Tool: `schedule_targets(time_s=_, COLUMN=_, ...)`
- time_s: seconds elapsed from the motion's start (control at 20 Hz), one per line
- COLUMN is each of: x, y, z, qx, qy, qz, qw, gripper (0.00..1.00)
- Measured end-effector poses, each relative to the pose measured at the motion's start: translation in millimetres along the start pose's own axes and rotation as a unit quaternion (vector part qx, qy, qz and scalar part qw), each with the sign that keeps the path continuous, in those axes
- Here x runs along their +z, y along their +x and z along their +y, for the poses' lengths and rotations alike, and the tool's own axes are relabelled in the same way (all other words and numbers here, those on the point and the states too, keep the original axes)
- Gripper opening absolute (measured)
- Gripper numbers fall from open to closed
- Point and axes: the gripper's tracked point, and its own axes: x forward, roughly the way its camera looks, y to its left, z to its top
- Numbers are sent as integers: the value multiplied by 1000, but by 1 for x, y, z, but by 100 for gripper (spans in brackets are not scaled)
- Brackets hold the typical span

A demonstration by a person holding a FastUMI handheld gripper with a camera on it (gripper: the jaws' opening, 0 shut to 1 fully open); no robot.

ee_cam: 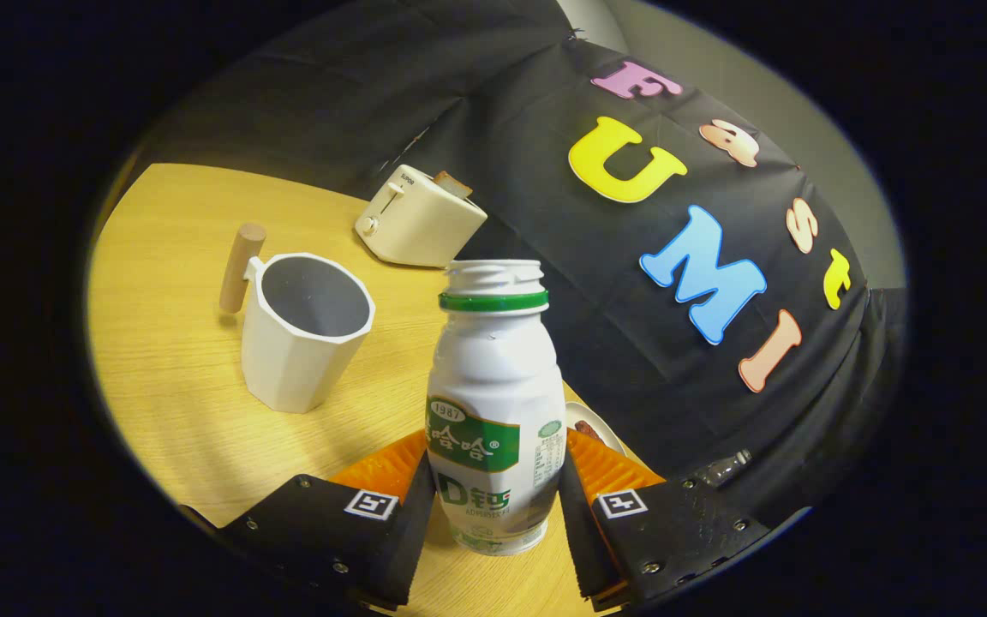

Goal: Take the bottle from table, then pour the juice into the cup, finally place the bottle on the coaster

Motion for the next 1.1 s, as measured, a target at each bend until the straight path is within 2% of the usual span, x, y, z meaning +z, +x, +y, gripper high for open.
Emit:
schedule_targets(time_s=0.5, x=2, y=14, z=19, qx=-5, qy=-92, qz=17, qw=996, gripper=70)
schedule_targets(time_s=1.1, x=11, y=17, z=2, qx=-45, qy=-211, qz=24, qw=976, gripper=70)
